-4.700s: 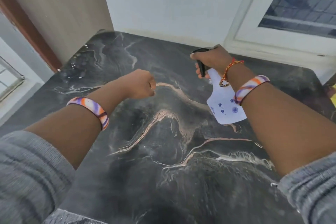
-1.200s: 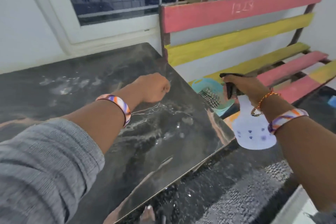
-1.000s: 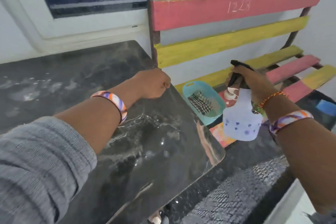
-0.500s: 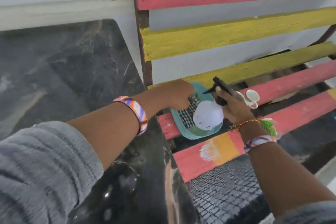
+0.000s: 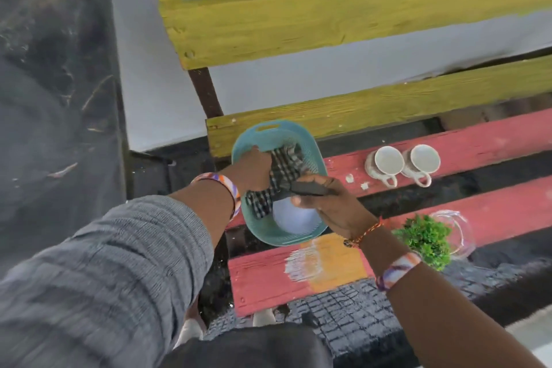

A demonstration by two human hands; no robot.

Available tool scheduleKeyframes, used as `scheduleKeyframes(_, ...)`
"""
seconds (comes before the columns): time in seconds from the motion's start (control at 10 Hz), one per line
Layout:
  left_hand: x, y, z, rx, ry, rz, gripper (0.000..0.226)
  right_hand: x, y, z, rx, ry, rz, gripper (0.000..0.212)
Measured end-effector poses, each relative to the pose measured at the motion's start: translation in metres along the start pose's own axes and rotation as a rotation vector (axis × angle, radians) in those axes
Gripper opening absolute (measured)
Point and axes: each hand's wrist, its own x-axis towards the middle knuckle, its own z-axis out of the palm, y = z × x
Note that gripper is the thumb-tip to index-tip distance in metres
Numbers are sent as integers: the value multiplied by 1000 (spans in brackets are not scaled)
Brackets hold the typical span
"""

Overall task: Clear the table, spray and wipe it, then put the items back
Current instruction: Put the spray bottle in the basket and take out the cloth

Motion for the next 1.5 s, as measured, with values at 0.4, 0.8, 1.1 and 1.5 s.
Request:
scheduleKeyframes(0.4, 28, -4, 15, 103, 96, -112, 9, -12, -6, -19, -311, -135, 119, 54)
scheduleKeyframes(0.8, 30, -4, -5, 181, -225, -160, 35, -5, -25, -15, -1113, -142, 47, 37)
scheduleKeyframes(1.1, 18, 2, 23, 188, 36, -125, 27, 8, -38, -6, -1946, -370, -231, 27)
scheduleKeyframes(1.5, -21, -4, -39, -589, 520, -76, 16, 20, -76, 8, -1909, -225, 30, 38)
